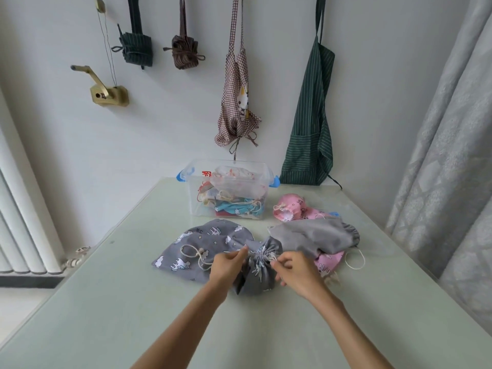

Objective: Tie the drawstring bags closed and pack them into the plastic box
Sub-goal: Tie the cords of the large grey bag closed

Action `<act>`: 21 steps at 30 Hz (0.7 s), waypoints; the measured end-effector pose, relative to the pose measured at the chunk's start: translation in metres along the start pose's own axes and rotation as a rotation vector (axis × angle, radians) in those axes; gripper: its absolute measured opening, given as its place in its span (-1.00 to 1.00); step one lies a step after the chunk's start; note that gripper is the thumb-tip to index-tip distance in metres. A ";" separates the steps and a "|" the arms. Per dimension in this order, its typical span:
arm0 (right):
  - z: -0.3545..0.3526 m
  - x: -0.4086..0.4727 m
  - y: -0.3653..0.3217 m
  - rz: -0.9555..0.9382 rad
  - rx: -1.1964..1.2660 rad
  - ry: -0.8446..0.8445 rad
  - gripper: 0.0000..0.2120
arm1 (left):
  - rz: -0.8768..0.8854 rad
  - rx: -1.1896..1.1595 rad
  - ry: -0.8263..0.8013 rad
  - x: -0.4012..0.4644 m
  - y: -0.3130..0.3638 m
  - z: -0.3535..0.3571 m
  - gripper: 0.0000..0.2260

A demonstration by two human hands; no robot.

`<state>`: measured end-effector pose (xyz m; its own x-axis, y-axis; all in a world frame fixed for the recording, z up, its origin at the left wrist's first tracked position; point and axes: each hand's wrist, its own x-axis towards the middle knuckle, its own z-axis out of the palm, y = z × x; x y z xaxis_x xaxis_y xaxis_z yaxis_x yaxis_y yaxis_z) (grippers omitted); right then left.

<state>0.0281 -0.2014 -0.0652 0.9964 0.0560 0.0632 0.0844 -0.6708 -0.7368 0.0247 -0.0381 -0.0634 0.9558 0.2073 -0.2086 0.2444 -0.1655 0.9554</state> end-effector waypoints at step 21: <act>-0.019 0.069 -0.034 -0.212 0.216 -0.024 -0.82 | 0.012 -0.921 -0.032 0.080 0.037 -0.013 -0.90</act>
<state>0.0936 -0.1885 -0.0227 0.9560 0.1971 0.2171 0.2864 -0.4693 -0.8353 0.1080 -0.0156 -0.0418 0.9648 0.1815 -0.1901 0.0209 0.6682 0.7437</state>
